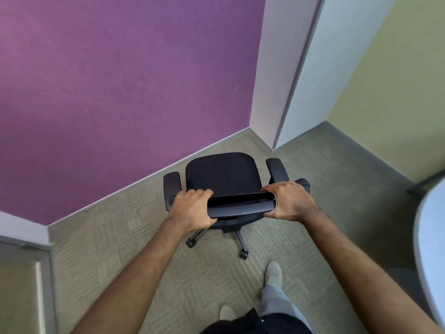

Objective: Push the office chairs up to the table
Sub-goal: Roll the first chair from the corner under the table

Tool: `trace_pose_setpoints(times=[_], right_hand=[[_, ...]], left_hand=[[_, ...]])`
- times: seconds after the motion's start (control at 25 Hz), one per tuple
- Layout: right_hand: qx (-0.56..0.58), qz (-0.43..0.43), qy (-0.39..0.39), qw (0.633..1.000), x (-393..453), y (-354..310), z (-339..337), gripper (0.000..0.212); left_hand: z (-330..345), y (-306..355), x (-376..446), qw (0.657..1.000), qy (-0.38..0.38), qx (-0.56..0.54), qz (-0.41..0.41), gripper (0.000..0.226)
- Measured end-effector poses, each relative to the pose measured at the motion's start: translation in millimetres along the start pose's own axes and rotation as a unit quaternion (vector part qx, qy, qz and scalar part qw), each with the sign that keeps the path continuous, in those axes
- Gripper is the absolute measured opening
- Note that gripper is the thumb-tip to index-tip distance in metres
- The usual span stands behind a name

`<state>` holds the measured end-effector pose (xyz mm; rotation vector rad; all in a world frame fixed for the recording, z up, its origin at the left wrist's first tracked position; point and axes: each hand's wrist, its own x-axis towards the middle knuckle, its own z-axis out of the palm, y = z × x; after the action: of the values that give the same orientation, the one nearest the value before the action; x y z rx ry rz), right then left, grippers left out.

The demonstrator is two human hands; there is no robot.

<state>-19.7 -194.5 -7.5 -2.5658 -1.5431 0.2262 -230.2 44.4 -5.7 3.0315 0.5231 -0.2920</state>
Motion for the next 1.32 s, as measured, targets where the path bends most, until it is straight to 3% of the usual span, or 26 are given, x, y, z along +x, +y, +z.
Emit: trace_pose_setpoints(times=[0.16,0.52,0.72,1.32], right_hand=[[0.002,0.039,0.020,0.999,-29,1,-1,0.040],[-0.006,0.139,0.042,0.989,-68,24,-4,0.058],[-0.020,0.193,0.053,0.980,-76,45,-7,0.057],[-0.021,0.323,0.054,0.945,-50,161,-38,0.073]], left_hand=[[-4,11,9,0.999,-0.006,-0.006,0.046,0.078],[-17,44,60,0.990,-0.013,0.003,0.143,0.078],[-26,66,103,0.981,-0.015,0.008,0.193,0.072],[-59,154,281,0.955,-0.026,0.024,0.295,0.074]])
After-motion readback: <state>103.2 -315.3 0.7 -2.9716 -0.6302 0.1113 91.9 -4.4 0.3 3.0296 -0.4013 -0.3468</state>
